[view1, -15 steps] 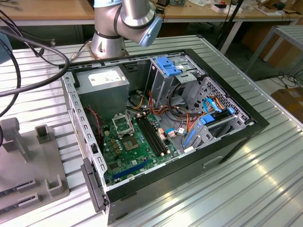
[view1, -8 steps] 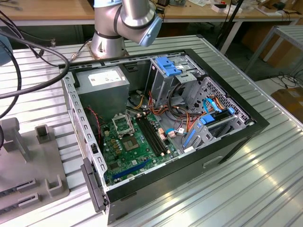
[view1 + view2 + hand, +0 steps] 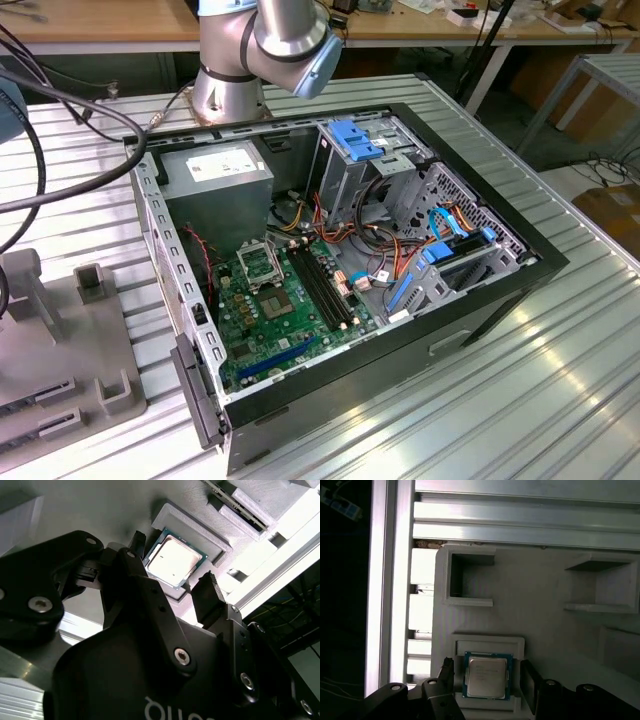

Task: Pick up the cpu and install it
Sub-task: 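Pick up the cpu and move it towards the insertion slot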

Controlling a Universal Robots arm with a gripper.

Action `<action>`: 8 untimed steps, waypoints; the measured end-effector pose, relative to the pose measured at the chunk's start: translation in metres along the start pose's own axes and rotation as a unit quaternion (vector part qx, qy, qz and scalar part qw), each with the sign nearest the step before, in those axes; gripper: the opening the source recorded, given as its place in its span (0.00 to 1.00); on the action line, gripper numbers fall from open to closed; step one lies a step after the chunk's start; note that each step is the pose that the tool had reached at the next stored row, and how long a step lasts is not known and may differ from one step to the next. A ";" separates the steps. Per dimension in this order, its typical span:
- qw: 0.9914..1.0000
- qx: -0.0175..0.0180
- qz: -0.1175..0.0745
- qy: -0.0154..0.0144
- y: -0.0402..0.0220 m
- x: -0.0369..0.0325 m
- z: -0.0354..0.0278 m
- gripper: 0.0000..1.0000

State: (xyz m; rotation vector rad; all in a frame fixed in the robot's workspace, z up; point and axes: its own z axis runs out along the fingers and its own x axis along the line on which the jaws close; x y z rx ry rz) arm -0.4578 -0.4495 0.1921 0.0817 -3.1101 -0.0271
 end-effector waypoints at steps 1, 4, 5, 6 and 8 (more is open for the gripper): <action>1.000 0.001 0.000 0.000 0.0001 0.0000 0.0002 0.64; 1.000 0.005 0.000 0.000 0.0005 -0.0001 0.0006 0.64; 1.000 0.005 0.000 0.000 0.0006 -0.0001 0.0007 0.64; 1.000 0.005 0.000 0.000 0.0007 -0.0001 0.0007 0.64; 1.000 0.005 0.000 0.000 0.0009 -0.0001 0.0010 0.64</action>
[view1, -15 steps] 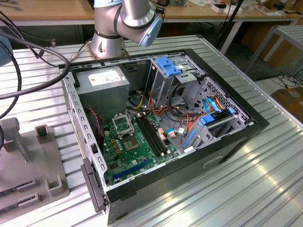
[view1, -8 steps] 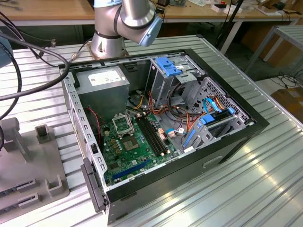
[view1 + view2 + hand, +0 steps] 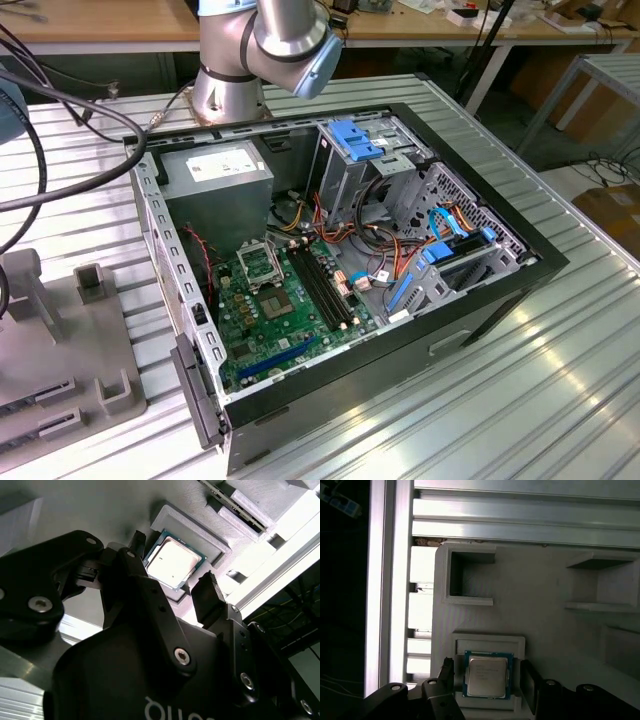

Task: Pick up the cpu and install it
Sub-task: 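Pick up the cpu and move it towards the insertion slot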

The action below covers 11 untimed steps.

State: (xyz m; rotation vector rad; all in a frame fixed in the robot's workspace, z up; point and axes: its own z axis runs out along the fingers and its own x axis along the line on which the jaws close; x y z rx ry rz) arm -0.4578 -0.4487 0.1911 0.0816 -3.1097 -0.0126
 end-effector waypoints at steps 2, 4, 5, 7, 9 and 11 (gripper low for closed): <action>1.000 0.000 0.000 0.000 0.0000 0.0000 0.0010 0.64; 1.000 0.000 0.000 0.000 0.0000 0.0000 0.0010 0.64; 1.000 0.000 0.000 0.000 0.0000 0.0000 0.0010 0.64; 1.000 0.000 0.000 0.000 0.0000 -0.0001 0.0010 0.64; 1.000 0.000 0.000 0.000 0.0000 -0.0001 0.0010 0.64; 1.000 0.000 0.000 0.000 0.0000 -0.0001 0.0010 0.64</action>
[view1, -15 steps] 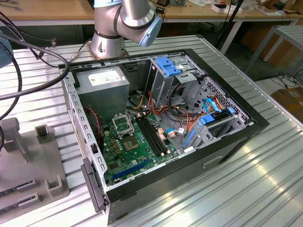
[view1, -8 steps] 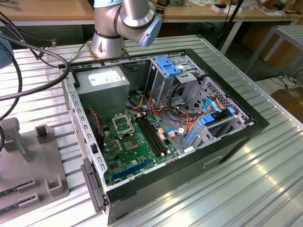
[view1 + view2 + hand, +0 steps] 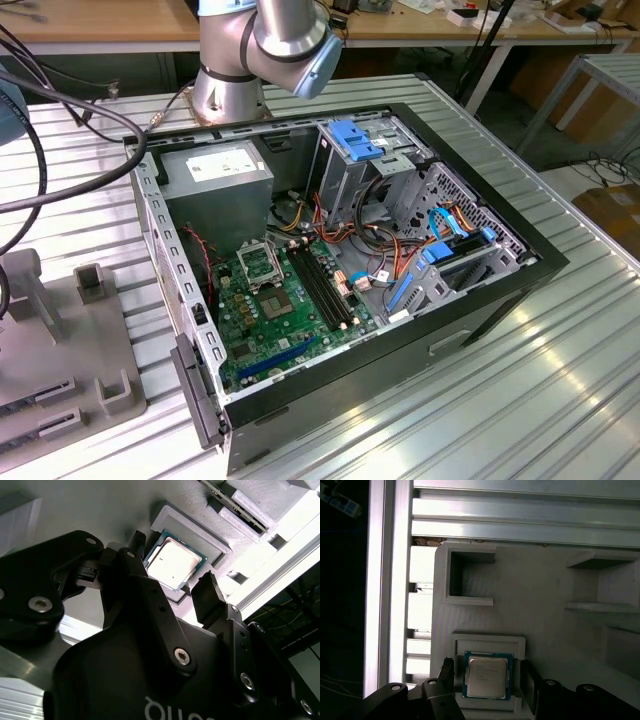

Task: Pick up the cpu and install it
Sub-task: 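Pick up the cpu and move it towards the insertion slot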

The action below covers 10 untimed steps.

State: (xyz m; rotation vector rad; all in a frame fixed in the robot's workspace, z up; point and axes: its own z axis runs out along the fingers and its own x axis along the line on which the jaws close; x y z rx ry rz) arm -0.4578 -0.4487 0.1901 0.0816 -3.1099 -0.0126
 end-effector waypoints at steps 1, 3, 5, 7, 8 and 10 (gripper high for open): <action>1.000 0.000 0.000 0.000 0.0000 0.0000 0.0000 0.63; 1.000 0.000 0.000 0.000 0.0000 0.0000 0.0000 0.56; 1.000 0.000 0.000 0.000 0.0000 -0.0001 -0.0005 0.56; 1.000 0.000 0.000 0.000 0.0000 -0.0001 -0.0007 0.56; 1.000 0.000 0.000 0.000 0.0000 0.0000 -0.0008 0.56; 1.000 0.000 0.000 0.000 0.0000 0.0001 -0.0037 0.56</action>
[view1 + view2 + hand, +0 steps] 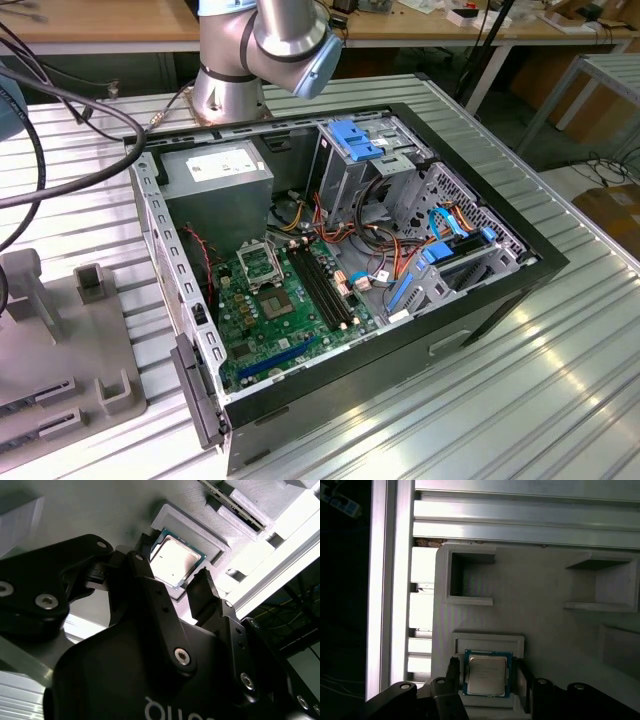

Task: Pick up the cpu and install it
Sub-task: 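Pick up the cpu and move it towards the insertion slot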

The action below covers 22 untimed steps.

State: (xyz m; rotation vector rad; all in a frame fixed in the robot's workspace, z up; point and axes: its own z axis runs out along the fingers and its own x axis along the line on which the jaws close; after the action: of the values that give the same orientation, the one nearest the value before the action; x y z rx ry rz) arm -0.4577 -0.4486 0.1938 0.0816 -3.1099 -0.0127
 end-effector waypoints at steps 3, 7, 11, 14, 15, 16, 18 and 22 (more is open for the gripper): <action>1.000 0.000 0.000 0.000 0.0000 0.0000 -0.0001 0.56; 1.000 0.000 0.000 0.000 0.0000 0.0000 -0.0003 0.56; 1.000 0.002 0.000 0.000 -0.0001 0.0000 -0.0005 0.56; 1.000 0.006 0.000 0.000 0.0001 0.0002 -0.0005 0.56; 1.000 0.006 0.001 0.000 0.0001 0.0003 -0.0005 0.56; 1.000 0.006 0.001 0.000 0.0002 0.0005 -0.0005 0.56; 1.000 0.006 0.001 0.000 0.0004 0.0005 -0.0004 0.56; 1.000 0.006 0.001 0.000 0.0010 0.0005 0.0000 0.56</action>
State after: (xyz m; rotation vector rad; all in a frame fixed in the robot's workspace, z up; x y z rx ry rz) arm -0.4583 -0.4476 0.1938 0.0787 -3.1096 0.0072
